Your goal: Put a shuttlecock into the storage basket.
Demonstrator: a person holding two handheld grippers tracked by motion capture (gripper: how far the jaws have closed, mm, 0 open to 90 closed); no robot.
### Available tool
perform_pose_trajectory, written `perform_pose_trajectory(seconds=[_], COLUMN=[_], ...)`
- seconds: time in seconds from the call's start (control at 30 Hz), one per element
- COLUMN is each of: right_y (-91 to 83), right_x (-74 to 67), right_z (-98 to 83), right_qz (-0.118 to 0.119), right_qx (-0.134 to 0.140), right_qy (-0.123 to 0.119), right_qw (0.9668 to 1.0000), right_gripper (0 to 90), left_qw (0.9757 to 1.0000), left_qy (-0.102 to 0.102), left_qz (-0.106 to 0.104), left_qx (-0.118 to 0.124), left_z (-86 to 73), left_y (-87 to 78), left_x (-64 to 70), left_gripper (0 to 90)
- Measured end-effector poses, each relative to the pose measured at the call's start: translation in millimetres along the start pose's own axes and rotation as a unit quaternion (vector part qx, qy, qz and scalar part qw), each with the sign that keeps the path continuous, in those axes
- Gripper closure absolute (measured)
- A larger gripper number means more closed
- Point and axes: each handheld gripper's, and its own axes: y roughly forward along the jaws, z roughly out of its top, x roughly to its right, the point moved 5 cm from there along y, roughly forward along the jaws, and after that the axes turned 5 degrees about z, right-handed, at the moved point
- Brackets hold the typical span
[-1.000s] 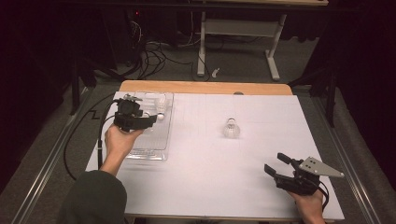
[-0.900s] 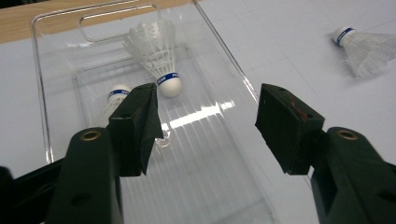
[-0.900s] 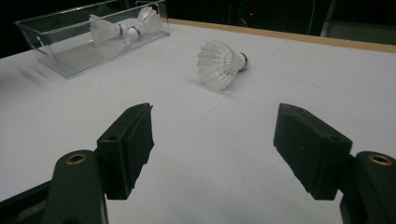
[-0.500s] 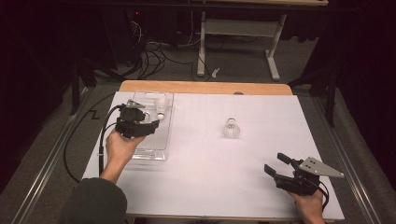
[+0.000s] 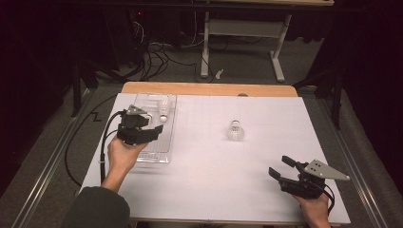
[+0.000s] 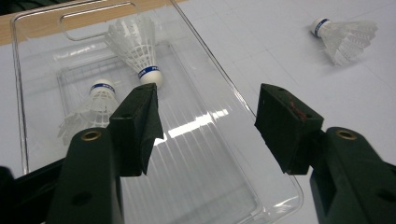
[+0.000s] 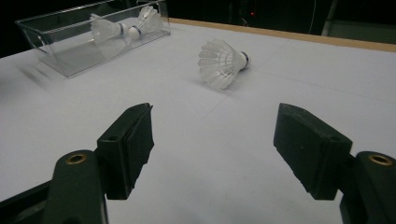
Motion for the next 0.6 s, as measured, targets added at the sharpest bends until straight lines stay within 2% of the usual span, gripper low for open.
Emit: perform_pose_trajectory(seconds=[0.27,0.37,0.6], right_y=[-0.3,-0.8,-1.1], right_x=[-0.1,-0.3,-0.6], right_z=[0.2,0.2,0.4], right_qz=[0.0,-0.001,-0.001], right_qx=[0.001,0.002,0.003], right_qy=[-0.002,0.0,-0.001], right_qw=[1.0,1.0,1.0], right_gripper=[28.8,28.8,28.8], left_qw=[0.9998,0.9999,0.9994], left_qy=[0.0,0.006,0.002], left_qz=[-0.005,-0.002,-0.007], left_qx=[0.017,0.015,0.033], left_z=[-4.6,-8.8,-16.1], left_y=[-8.9,-11.5,-22.3], left_x=[2.9,3.4,2.5], left_gripper=[40.3,40.4,40.5])
